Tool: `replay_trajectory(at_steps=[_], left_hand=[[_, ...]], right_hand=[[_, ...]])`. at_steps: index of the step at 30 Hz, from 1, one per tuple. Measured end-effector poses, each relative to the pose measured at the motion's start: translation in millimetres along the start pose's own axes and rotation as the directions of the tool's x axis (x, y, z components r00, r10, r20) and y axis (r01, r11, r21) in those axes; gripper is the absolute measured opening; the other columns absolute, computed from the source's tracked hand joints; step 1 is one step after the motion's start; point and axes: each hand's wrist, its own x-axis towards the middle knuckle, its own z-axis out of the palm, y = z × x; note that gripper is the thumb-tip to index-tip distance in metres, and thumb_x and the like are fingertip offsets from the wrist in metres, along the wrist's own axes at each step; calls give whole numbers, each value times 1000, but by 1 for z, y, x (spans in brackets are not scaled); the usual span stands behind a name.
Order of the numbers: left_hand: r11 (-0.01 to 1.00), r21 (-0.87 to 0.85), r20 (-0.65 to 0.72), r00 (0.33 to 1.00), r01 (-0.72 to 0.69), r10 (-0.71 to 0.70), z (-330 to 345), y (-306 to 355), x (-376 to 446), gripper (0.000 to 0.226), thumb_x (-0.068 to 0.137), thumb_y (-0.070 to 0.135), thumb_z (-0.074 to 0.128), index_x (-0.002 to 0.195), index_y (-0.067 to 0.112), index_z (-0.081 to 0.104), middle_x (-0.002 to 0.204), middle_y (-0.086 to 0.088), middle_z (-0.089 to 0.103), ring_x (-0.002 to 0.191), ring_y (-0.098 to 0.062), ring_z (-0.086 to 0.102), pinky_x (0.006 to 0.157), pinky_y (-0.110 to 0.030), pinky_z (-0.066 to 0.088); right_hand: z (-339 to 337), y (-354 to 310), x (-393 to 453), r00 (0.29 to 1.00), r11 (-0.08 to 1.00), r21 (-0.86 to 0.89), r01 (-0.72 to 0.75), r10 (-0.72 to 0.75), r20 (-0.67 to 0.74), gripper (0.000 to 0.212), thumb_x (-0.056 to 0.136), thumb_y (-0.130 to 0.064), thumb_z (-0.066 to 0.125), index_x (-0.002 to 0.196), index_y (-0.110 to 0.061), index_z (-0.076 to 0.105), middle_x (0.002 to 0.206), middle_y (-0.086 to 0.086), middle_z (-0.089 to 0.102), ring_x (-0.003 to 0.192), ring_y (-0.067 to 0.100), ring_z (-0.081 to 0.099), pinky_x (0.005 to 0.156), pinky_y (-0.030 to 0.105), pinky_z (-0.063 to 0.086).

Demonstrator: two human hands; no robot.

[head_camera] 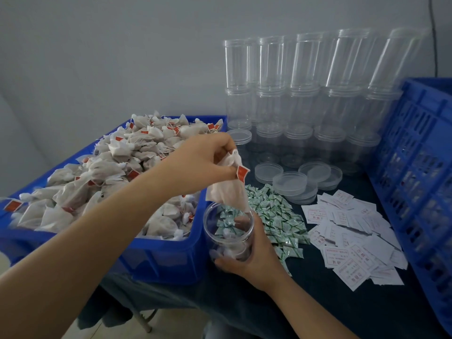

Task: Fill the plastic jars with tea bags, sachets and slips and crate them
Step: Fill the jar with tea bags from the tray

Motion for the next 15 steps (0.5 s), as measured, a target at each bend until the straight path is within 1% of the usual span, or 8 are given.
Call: replay_trajectory(at_steps=[1,3,5,7,9,11,15], left_hand=[[1000,6,17,1000,6,-6,4,-1,0,18,74,35,69,85,28,57,80,8,61,66,-2,53,61,-15,47],[999,45,39,999,16,-17,11,-5,-1,16,76,34,70,82,32,56,81,11,61,73,-2,55,64,-12,47],[996,85,51,998,20,-25,19,-10,-1,16,78,31,71,79,34,55,83,9,62,77,-6,57,66,-14,46],[993,117,66,997,19,-27,24,-15,-1,21,79,26,71,78,36,53,83,5,63,75,-8,56,67,-15,45],[991,135,86,996,22,-34,29,-19,-2,24,80,25,72,77,38,52,81,8,61,70,-4,53,66,-9,42],[988,151,105,994,25,-41,32,-22,-3,20,80,24,71,79,35,54,79,12,59,69,-1,53,65,-5,41],[981,194,107,993,22,-43,41,-27,-7,19,82,21,69,84,32,53,72,16,54,63,2,50,59,-3,38]], right_hand=[[0,0,0,1000,1000,4,0,0,-1,95,60,-45,96,135,-44,39,131,-16,56,119,9,62,95,42,57],[0,-1,0,1000,1000,-6,5,-5,-6,94,59,-47,96,134,-48,39,132,-19,56,120,6,60,96,40,56],[0,-1,1,1000,1000,-8,14,-14,-7,99,59,-48,96,137,-51,36,135,-19,55,125,6,57,100,39,54],[0,-2,1,1000,1000,3,29,-29,-7,103,60,-45,96,140,-54,32,140,-17,52,128,7,55,103,39,52],[0,-3,1,999,999,14,49,-49,-6,103,61,-37,96,140,-56,32,140,-18,52,129,7,54,103,37,51],[-1,-5,1,998,997,29,66,-66,1,100,64,-30,95,138,-58,34,137,-20,54,127,7,56,101,34,53],[-1,-7,0,997,996,50,70,-71,11,98,66,-24,95,135,-60,35,135,-20,55,126,9,57,100,35,54]])
